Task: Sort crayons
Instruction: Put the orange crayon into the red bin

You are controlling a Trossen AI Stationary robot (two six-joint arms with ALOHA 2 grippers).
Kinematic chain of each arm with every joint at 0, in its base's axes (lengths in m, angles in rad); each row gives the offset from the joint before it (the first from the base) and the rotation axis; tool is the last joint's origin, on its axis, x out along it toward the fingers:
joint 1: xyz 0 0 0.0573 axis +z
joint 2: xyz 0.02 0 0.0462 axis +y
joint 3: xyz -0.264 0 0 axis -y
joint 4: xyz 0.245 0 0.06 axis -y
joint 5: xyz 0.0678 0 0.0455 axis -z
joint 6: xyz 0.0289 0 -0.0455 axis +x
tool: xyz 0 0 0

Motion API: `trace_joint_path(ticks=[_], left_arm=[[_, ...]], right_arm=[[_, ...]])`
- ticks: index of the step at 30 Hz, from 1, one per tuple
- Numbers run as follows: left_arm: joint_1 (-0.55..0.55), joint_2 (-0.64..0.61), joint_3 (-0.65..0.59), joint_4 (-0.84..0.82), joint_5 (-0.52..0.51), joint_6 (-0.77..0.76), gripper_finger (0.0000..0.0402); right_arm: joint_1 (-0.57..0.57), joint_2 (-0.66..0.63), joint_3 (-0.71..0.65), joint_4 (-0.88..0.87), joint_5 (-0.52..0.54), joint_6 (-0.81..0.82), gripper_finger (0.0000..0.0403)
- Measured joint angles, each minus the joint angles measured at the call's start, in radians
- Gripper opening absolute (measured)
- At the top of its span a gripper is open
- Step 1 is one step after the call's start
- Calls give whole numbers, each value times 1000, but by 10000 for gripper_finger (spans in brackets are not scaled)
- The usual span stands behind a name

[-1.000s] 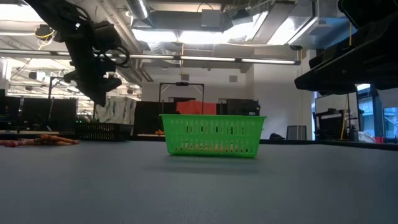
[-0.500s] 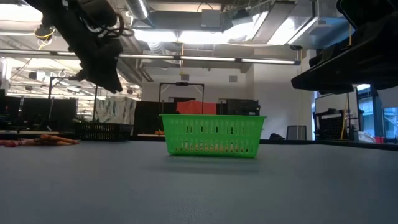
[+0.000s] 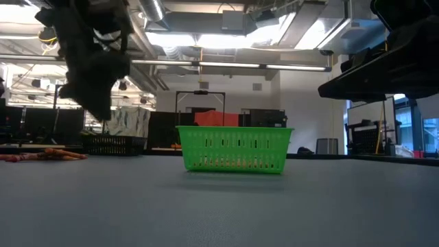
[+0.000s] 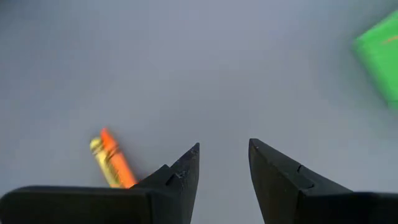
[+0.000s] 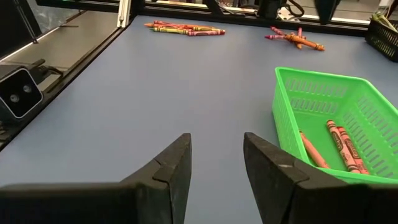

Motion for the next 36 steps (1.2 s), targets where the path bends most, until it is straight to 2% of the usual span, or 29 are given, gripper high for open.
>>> trace_joint_path(ticks=[7, 18, 25, 31, 36], left_arm=[[9, 148, 0, -62, -38, -72, 121], [83, 332, 0, -87, -48, -60, 121], [99, 355, 0, -87, -72, -46, 121], [99, 336, 1, -104, -20, -42, 121], [99, 336, 2, -202, -73, -57, 121]], right_arm=[[0, 0, 0, -3, 0, 0, 143], [0, 0, 0, -19, 0, 1, 143], [0, 0, 0, -22, 0, 2, 143], [0, 0, 0, -22, -1, 2, 143], [0, 0, 0, -21, 0, 2, 143]])
